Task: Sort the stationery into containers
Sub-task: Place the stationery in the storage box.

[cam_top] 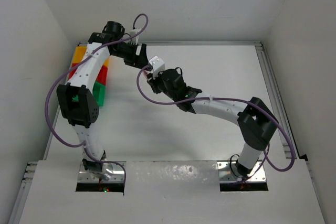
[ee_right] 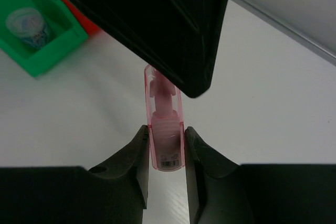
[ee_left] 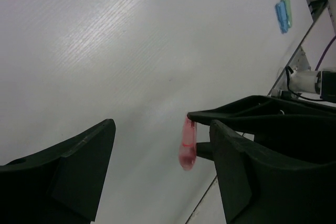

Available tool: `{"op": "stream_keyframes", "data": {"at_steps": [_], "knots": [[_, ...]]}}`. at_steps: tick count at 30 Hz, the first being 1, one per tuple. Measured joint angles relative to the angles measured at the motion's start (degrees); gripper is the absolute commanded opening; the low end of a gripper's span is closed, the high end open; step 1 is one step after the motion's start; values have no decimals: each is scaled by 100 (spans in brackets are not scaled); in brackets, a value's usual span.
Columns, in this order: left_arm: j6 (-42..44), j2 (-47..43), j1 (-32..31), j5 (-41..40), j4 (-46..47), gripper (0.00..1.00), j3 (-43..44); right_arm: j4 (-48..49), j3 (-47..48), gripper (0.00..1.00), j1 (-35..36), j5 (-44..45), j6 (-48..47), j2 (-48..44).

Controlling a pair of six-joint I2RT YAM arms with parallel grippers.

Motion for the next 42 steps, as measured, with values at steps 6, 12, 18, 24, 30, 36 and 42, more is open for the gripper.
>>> {"op": "stream_keyframes", "data": {"at_steps": [6,12,18,24,30,36,42], "knots": [[-74,4,-66,-297,33,52,-13,319,70,0,52,-101,24,31],[-63,4,-144,-354,20,22,-13,535,70,0,52,-70,46,173],[-2,4,-157,-367,-81,49,-11,562,70,0,42,85,103,269],[39,11,-146,-308,-205,40,83,590,70,0,9,238,157,271],[57,13,-149,-313,-273,24,81,649,70,0,-15,343,192,275],[44,15,-175,-299,-278,0,76,710,70,0,-31,345,302,337],[37,22,-81,-411,-262,0,79,772,70,86,-37,356,417,365]]}}
